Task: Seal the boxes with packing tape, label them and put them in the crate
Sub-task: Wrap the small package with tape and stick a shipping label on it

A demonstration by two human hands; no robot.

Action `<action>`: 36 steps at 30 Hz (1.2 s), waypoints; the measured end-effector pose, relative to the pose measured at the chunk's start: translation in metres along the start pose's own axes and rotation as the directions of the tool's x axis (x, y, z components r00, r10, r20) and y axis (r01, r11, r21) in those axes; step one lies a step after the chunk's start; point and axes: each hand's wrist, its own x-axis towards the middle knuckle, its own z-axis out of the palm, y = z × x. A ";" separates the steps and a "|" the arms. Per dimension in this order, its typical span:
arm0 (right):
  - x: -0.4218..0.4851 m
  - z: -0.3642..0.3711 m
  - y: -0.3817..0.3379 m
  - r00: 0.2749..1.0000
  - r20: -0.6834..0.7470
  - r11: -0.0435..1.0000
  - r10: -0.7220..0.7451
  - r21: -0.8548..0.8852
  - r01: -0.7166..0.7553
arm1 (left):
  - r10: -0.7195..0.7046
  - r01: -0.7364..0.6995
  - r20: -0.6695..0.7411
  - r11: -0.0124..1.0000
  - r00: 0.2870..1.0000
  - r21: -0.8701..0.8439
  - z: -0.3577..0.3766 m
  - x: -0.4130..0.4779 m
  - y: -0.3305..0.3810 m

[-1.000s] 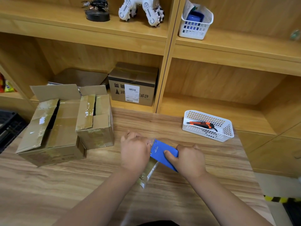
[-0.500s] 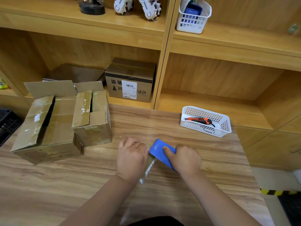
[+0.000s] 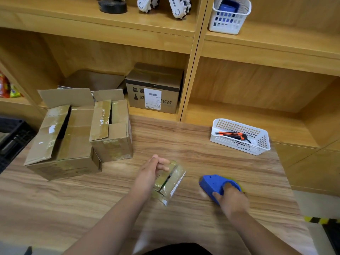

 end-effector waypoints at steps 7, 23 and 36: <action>-0.025 -0.046 -0.077 0.994 -0.075 0.357 -0.075 0.929 0.097 | -0.093 0.094 0.022 0.995 0.995 -0.027 0.006 0.009 -0.005; -0.035 -0.045 -0.117 0.981 -0.194 0.456 -0.014 0.872 0.179 | -0.091 0.085 0.039 0.987 0.995 0.139 0.005 0.017 -0.025; -0.034 -0.024 -0.104 0.988 0.053 0.373 -0.144 0.928 0.005 | -0.153 0.110 0.058 0.882 0.987 0.458 -0.031 0.033 -0.051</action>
